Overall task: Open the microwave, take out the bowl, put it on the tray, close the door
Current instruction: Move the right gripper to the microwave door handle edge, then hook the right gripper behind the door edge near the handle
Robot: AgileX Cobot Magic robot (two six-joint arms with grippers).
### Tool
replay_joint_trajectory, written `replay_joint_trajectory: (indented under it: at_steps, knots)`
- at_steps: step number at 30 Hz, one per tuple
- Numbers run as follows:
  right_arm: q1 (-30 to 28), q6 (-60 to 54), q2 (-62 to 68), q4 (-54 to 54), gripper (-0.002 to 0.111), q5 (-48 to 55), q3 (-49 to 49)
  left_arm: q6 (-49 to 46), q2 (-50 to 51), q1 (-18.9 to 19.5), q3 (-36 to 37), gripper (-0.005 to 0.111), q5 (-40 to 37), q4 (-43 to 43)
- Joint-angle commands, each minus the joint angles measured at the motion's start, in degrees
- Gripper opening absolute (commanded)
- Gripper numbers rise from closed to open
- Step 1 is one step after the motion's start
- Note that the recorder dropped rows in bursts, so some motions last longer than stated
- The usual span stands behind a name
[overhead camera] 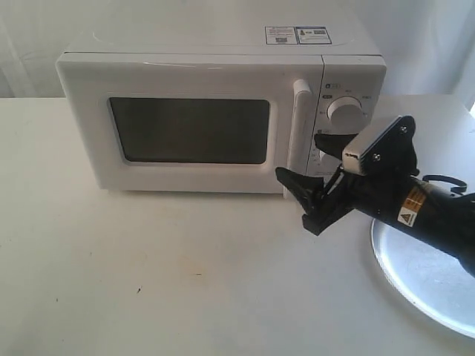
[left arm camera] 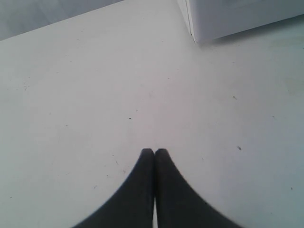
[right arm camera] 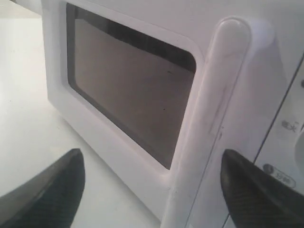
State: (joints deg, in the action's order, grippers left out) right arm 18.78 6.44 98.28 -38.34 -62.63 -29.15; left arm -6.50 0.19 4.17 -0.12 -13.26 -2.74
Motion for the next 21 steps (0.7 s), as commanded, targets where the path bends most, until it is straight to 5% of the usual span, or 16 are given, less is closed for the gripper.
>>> replay_joint_trajectory:
  at_steps: [1,8,15,21]
  knots:
    - [0.81,-1.77,3.68,0.45,0.072,-0.42,-3.13,0.27,-0.19,-0.23,0.12,0.000,-0.04,0.18]
    - [0.81,-1.77,8.80,0.69,0.054,0.77,-6.19,0.27,-0.19,-0.23,0.12,0.000,-0.04,0.18]
    - [1.33,-1.67,9.89,-0.93,0.000,0.64,-6.43,0.27,-0.19,-0.23,0.12,0.000,-0.04,0.18]
    - [4.72,-2.12,9.89,-6.17,0.000,-2.03,-6.43,0.27,-0.19,-0.23,0.12,0.000,-0.04,0.18]
